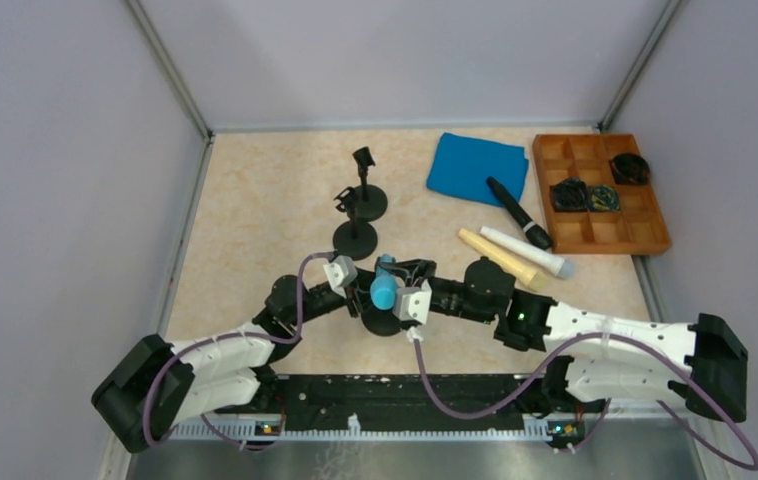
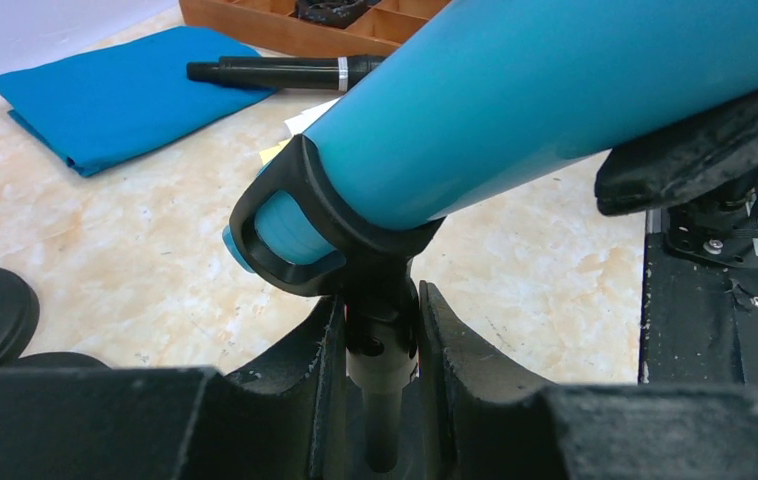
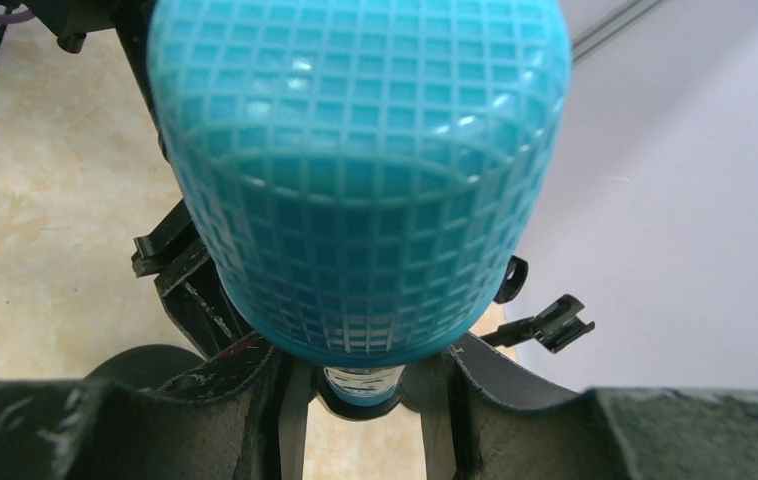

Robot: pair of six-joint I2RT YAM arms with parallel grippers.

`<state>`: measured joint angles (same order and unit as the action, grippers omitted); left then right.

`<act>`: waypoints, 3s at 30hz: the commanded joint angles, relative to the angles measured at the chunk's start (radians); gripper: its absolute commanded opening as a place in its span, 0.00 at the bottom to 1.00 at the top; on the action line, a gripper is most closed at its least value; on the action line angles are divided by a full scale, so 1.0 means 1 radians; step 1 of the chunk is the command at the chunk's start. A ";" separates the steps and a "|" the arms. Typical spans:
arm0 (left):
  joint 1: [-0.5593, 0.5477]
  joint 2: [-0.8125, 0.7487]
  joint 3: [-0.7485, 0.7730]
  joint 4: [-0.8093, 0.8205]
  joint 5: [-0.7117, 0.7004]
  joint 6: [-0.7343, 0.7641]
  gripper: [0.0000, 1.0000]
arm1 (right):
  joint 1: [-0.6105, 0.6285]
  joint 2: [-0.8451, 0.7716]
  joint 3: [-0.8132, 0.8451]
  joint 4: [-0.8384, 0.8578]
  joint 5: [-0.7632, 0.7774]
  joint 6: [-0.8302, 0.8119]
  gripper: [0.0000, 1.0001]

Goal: Attach the microphones to the stand

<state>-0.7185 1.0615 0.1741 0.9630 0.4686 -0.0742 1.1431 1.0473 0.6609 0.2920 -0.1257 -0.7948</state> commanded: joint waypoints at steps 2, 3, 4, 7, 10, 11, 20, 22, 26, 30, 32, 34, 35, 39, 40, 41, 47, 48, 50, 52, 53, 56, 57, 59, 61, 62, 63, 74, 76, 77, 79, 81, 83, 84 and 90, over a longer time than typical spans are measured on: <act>-0.016 -0.077 -0.005 0.138 0.099 0.067 0.00 | -0.055 0.082 -0.110 -0.245 0.275 -0.102 0.00; -0.016 -0.079 -0.005 0.138 0.100 0.067 0.00 | -0.055 0.086 -0.113 -0.248 0.287 -0.113 0.00; -0.016 -0.078 -0.005 0.138 0.103 0.067 0.00 | -0.055 0.090 -0.115 -0.248 0.296 -0.121 0.00; -0.016 -0.071 -0.006 0.147 0.110 0.064 0.00 | -0.055 0.105 -0.118 -0.243 0.325 -0.142 0.00; -0.016 -0.067 -0.007 0.159 0.115 0.057 0.00 | -0.055 0.136 -0.116 -0.244 0.349 -0.155 0.00; -0.017 -0.065 -0.007 0.161 0.117 0.055 0.00 | -0.055 0.146 -0.115 -0.245 0.354 -0.157 0.00; -0.016 -0.066 -0.010 0.161 0.110 0.048 0.00 | -0.055 0.152 -0.104 -0.290 0.354 -0.154 0.00; -0.016 -0.068 -0.011 0.163 0.101 0.043 0.00 | -0.057 0.154 -0.114 -0.290 0.380 -0.173 0.00; -0.016 -0.075 -0.012 0.165 0.096 0.039 0.00 | -0.059 0.186 -0.113 -0.333 0.422 -0.194 0.00; -0.016 -0.078 -0.013 0.164 0.097 0.036 0.00 | -0.066 0.188 -0.117 -0.330 0.398 -0.169 0.00; -0.016 -0.075 -0.015 0.164 0.097 0.035 0.00 | -0.065 0.169 -0.113 -0.319 0.366 -0.148 0.00; -0.016 -0.072 -0.015 0.163 0.098 0.033 0.00 | -0.067 0.140 -0.108 -0.305 0.334 -0.130 0.00; -0.016 -0.072 -0.016 0.163 0.097 0.032 0.00 | -0.066 0.128 -0.103 -0.300 0.322 -0.123 0.00; -0.016 -0.072 -0.015 0.163 0.092 0.030 0.00 | -0.065 0.075 -0.080 -0.252 0.253 -0.105 0.00; -0.016 -0.070 -0.013 0.161 0.091 0.030 0.00 | -0.065 0.062 -0.075 -0.232 0.224 -0.093 0.00; -0.016 -0.070 -0.011 0.157 0.090 0.030 0.00 | -0.065 0.047 -0.071 -0.212 0.196 -0.083 0.06; -0.016 -0.061 -0.010 0.145 0.079 0.030 0.00 | -0.065 -0.026 -0.058 -0.019 0.030 0.006 0.45; -0.016 -0.060 -0.009 0.145 0.079 0.029 0.00 | -0.064 -0.034 -0.061 0.022 -0.003 0.020 0.52; -0.016 -0.054 -0.008 0.145 0.079 0.027 0.00 | -0.062 -0.042 -0.060 0.086 -0.046 0.038 0.55; -0.017 -0.052 -0.008 0.144 0.079 0.024 0.00 | -0.060 -0.042 -0.056 0.135 -0.067 0.048 0.58; -0.016 -0.050 -0.007 0.144 0.079 0.024 0.00 | -0.057 -0.044 -0.057 0.156 -0.079 0.049 0.59; -0.016 -0.050 -0.003 0.140 0.078 0.025 0.00 | -0.051 -0.055 -0.055 0.203 -0.112 0.057 0.62; -0.016 -0.049 -0.001 0.137 0.076 0.025 0.00 | -0.050 -0.060 -0.053 0.213 -0.125 0.060 0.63; -0.016 -0.048 -0.001 0.135 0.073 0.025 0.00 | -0.047 -0.071 -0.045 0.215 -0.162 0.063 0.63; -0.016 -0.048 0.002 0.132 0.072 0.024 0.00 | -0.042 -0.080 -0.038 0.208 -0.194 0.060 0.63; -0.016 -0.049 0.002 0.131 0.070 0.024 0.00 | -0.038 -0.083 -0.035 0.206 -0.204 0.057 0.63; -0.016 -0.048 0.002 0.129 0.069 0.024 0.00 | -0.033 -0.085 -0.032 0.203 -0.210 0.052 0.63; -0.016 -0.049 0.001 0.119 0.064 0.024 0.00 | 0.002 -0.064 -0.005 0.177 -0.250 0.023 0.59; -0.016 -0.049 0.001 0.120 0.064 0.024 0.00 | 0.003 -0.051 -0.003 0.172 -0.238 0.016 0.53; -0.016 -0.050 0.001 0.121 0.065 0.022 0.00 | 0.003 -0.046 -0.003 0.168 -0.230 0.013 0.46; -0.016 -0.053 -0.001 0.120 0.065 0.023 0.00 | 0.003 -0.039 -0.003 0.157 -0.209 0.005 0.24; -0.016 -0.057 -0.004 0.121 0.065 0.023 0.00 | 0.003 -0.037 -0.004 0.132 -0.182 -0.011 0.00; -0.016 -0.063 -0.007 0.124 0.066 0.026 0.00 | 0.000 -0.033 -0.013 0.086 -0.146 -0.045 0.00; -0.016 -0.066 -0.009 0.126 0.068 0.029 0.00 | -0.008 -0.029 -0.017 0.056 -0.127 -0.072 0.00; -0.016 -0.092 -0.017 0.115 0.072 0.046 0.00 | -0.129 -0.036 -0.072 -0.063 -0.147 -0.086 0.00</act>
<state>-0.7280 1.0290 0.1566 0.9470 0.5011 -0.0544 1.1145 1.0039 0.6117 0.3874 -0.3527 -0.8379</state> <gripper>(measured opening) 0.317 0.333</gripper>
